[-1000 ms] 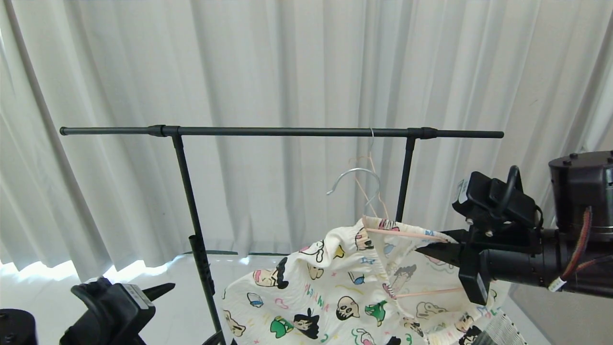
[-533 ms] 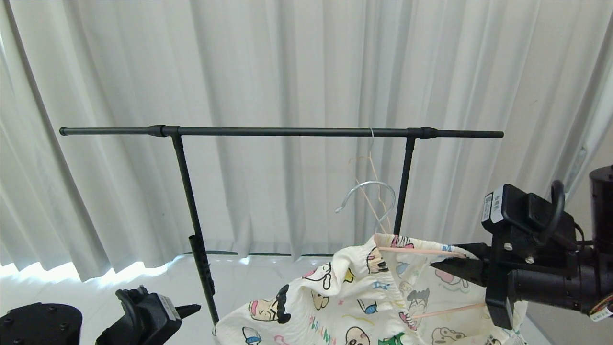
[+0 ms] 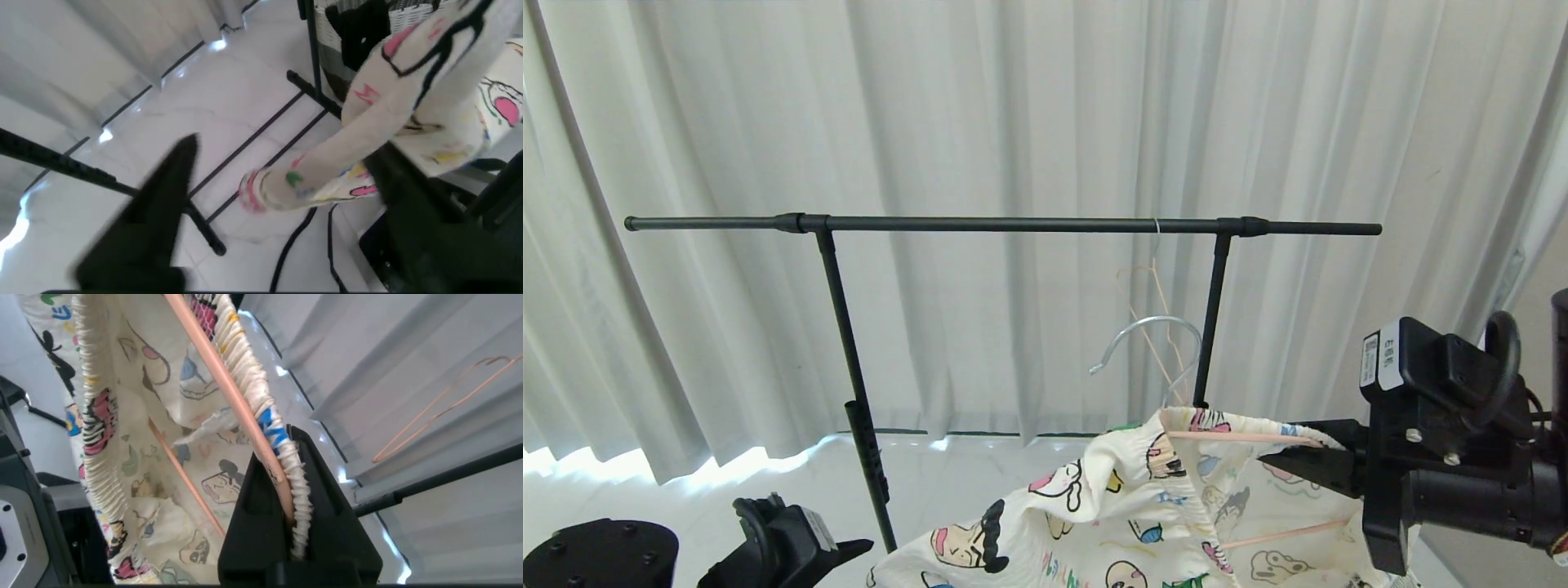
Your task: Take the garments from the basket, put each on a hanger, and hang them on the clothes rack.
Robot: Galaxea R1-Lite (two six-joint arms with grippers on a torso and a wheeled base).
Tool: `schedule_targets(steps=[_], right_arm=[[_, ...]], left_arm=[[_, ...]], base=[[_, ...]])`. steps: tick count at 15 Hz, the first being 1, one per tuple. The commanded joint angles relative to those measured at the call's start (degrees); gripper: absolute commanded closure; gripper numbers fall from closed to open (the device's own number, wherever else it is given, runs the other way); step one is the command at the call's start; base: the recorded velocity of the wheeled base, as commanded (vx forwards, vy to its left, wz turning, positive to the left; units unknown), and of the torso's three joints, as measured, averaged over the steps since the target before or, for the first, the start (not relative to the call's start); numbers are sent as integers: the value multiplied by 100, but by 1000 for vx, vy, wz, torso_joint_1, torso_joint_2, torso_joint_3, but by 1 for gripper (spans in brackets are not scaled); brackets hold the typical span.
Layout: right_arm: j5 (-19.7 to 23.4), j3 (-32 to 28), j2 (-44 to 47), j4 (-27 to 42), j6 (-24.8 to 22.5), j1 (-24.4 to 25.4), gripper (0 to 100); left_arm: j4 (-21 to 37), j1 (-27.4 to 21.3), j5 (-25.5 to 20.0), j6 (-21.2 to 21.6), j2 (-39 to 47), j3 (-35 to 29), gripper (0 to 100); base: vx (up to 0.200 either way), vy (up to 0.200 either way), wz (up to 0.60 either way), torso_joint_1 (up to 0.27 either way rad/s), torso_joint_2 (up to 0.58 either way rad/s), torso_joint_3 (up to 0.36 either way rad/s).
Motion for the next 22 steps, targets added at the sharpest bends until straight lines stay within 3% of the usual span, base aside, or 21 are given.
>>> schedule_targets(steps=[1, 4, 8, 10, 17, 18, 22], right_arm=[[-3, 8, -20, -2, -1, -2, 100], [-12, 8, -29, -2, 8, -107, 100], [-21, 8, -64, -72, 43, -327, 100], [-21, 8, -64, -169, 87, -353, 100], [-30, 8, -64, -283, 271, -353, 100], [-30, 8, -64, -283, 271, -353, 100], [-39, 8, -64, -283, 280, -353, 100]], left_arm=[[-1, 83, 45, 2, 90, 38, 100], [-1, 839, 335, -7, 222, 38, 100], [-1, 2043, 335, 2, 363, 38, 100], [-1, 2262, 335, 2, 433, 38, 100], [-9, 2166, 344, 55, 398, 38, 100], [-9, 2157, 335, 55, 345, 46, 0], [-9, 2157, 344, 46, 266, 46, 0]], base=[[0, 0, 0, 0, 0, 0], [0, 0, 0, 0, 0, 0], [0, 0, 0, 0, 0, 0], [0, 0, 0, 0, 0, 0], [0, 0, 0, 0, 0, 0], [0, 0, 0, 0, 0, 0], [0, 0, 0, 0, 0, 0]])
